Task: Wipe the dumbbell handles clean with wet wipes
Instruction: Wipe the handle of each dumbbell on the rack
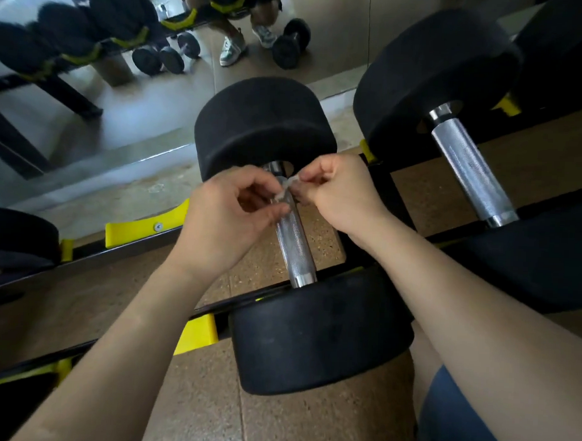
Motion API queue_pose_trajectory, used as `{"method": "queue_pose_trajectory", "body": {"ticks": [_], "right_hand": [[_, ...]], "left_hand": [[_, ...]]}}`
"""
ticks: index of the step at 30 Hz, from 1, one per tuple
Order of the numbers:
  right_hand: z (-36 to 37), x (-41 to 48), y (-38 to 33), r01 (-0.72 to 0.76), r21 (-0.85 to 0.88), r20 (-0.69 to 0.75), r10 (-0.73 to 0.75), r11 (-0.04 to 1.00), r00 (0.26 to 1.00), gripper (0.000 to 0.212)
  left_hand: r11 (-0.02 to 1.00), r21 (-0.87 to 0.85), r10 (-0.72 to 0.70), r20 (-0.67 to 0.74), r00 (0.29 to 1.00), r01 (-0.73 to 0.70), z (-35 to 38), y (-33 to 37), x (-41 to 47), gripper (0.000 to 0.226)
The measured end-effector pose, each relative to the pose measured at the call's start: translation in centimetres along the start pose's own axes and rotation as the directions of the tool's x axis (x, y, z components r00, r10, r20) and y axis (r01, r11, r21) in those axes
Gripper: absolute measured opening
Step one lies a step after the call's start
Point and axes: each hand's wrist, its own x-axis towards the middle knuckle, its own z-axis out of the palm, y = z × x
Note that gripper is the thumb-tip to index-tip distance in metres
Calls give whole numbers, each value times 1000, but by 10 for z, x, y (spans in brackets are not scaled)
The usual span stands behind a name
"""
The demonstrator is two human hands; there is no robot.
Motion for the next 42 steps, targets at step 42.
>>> {"method": "queue_pose_trajectory", "body": {"ticks": [42], "right_hand": [[-43, -38, -20, 69, -500, 392, 154, 863, 907, 23]], "left_hand": [[932, 235, 133, 487, 863, -276, -4, 24, -2, 14]]}}
